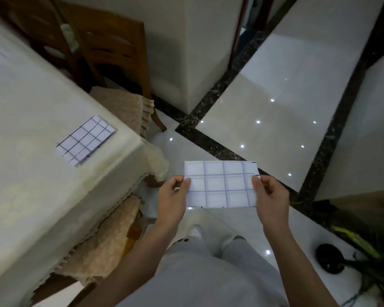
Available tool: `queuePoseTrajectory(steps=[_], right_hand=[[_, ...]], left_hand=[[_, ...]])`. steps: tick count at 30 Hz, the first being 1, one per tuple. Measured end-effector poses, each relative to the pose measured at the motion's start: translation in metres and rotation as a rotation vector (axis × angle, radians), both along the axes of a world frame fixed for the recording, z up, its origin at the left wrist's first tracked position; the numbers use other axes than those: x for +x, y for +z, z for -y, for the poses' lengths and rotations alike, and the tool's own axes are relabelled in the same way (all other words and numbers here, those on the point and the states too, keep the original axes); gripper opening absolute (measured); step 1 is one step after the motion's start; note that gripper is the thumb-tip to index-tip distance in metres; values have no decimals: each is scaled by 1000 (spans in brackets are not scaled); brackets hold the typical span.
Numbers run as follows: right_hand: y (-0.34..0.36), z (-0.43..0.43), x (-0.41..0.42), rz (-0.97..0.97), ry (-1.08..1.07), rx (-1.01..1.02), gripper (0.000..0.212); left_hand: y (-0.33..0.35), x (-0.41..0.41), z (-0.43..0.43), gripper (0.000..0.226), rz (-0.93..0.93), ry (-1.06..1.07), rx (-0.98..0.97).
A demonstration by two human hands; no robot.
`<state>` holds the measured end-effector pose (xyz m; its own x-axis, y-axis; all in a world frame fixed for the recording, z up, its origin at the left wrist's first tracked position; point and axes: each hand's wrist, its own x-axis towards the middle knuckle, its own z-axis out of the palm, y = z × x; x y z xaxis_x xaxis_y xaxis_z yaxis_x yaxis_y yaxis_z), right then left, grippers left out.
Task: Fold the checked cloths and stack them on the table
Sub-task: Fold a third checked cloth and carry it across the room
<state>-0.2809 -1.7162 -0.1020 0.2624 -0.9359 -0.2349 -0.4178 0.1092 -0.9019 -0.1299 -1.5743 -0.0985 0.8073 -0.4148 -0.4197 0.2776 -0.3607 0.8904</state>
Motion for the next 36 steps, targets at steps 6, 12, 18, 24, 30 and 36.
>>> queuePoseTrajectory(steps=[6,12,18,24,30,36], right_hand=[[-10,34,80,-27,249,45,7],[-18,79,168,-14,486,38,9],[-15,130,258,-32,734,20,10],[-8,144,320,-15,951,9,9],[-10,119,366,-46,1115,-17,11],[-18,70,409,-49,1215,-41,8]], left_hand=[[-1,41,2,14,-64,241,45],[-3,90,26,15,-14,465,82],[0,137,64,12,22,679,92],[0,164,76,13,43,894,70],[-6,180,46,13,46,1004,71],[-20,213,-9,13,28,1078,90]])
